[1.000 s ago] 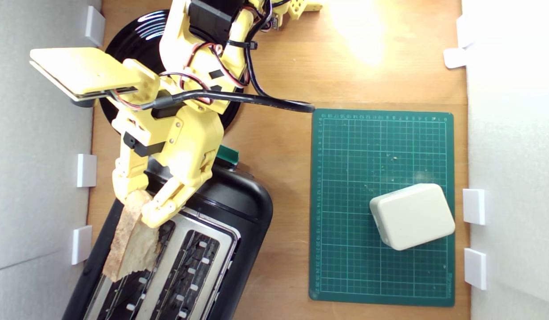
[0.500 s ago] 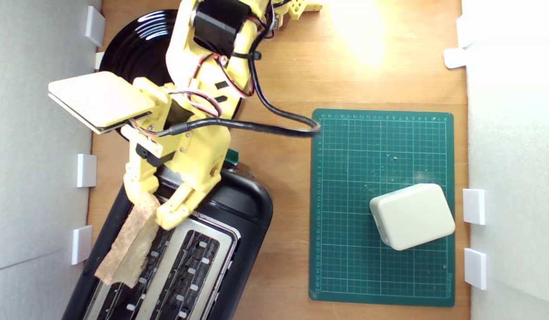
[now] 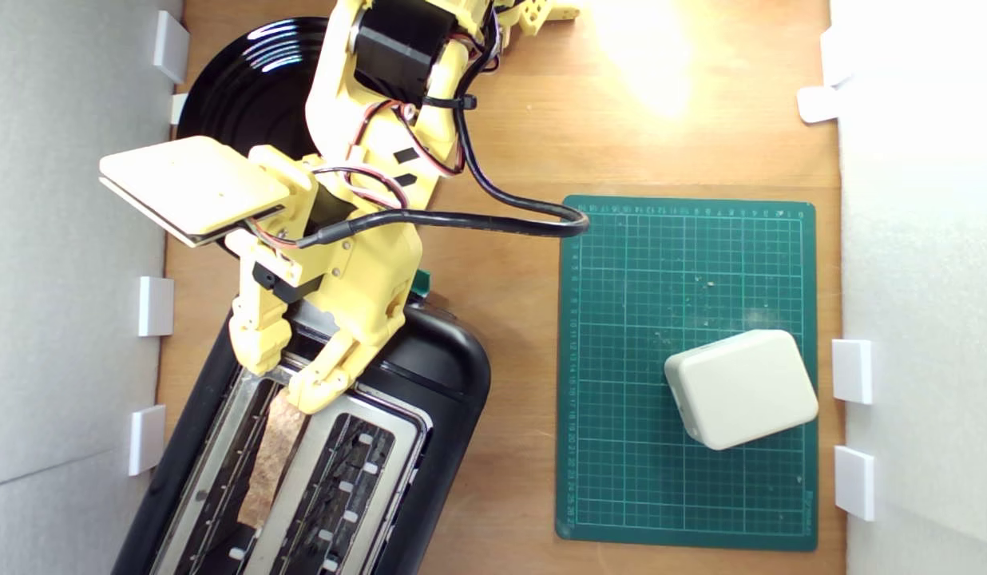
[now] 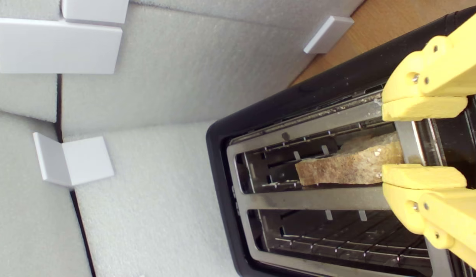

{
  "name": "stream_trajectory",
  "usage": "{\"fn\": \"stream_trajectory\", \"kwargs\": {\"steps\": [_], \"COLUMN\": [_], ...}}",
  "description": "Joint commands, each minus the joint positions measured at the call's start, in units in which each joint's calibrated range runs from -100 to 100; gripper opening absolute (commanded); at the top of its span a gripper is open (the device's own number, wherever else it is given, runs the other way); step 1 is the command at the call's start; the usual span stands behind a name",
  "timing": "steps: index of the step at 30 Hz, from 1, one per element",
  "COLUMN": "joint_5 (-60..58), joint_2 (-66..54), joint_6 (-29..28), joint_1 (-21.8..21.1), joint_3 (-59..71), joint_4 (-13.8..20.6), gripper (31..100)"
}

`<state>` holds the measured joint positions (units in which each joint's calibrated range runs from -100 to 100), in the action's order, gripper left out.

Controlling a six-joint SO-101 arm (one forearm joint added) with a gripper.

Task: Pick bread and place in toaster

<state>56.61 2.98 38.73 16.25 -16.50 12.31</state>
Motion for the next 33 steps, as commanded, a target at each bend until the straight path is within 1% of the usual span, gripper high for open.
{"fn": "stream_trajectory", "kwargs": {"steps": [1, 2, 5, 8, 13, 15, 16, 21, 23, 25, 27, 33], "joint_5": [2.43, 2.43, 2.35, 2.35, 2.43, 2.43, 2.43, 2.43, 2.52, 2.43, 2.43, 2.43], "joint_2": [-1.23, -2.98, -7.56, -13.13, -21.95, -25.03, -27.19, -32.77, -34.43, -35.84, -37.34, -41.92], "joint_6": [0.01, -0.15, 0.01, 0.01, -0.52, -2.03, -3.24, -6.53, -8.31, -9.78, -11.29, -19.56], "joint_1": [-0.7, -0.86, -1.34, -1.74, -5.77, -7.3, -8.99, -13.75, -15.68, -17.13, -19.47, -25.03], "joint_3": [0.39, 0.39, 0.66, 0.94, 1.84, 1.84, 1.93, 2.75, 3.39, 4.2, 5.02, 13.65], "joint_4": [-1.24, -1.43, -4.33, -5.78, -5.69, -5.32, -5.05, -5.05, -5.05, -5.51, -5.23, -5.78], "gripper": [66.9, 66.9, 66.5, 66.2, 66.2, 66.2, 66.1, 66.1, 64.0, 60.2, 57.1, 50.8]}}
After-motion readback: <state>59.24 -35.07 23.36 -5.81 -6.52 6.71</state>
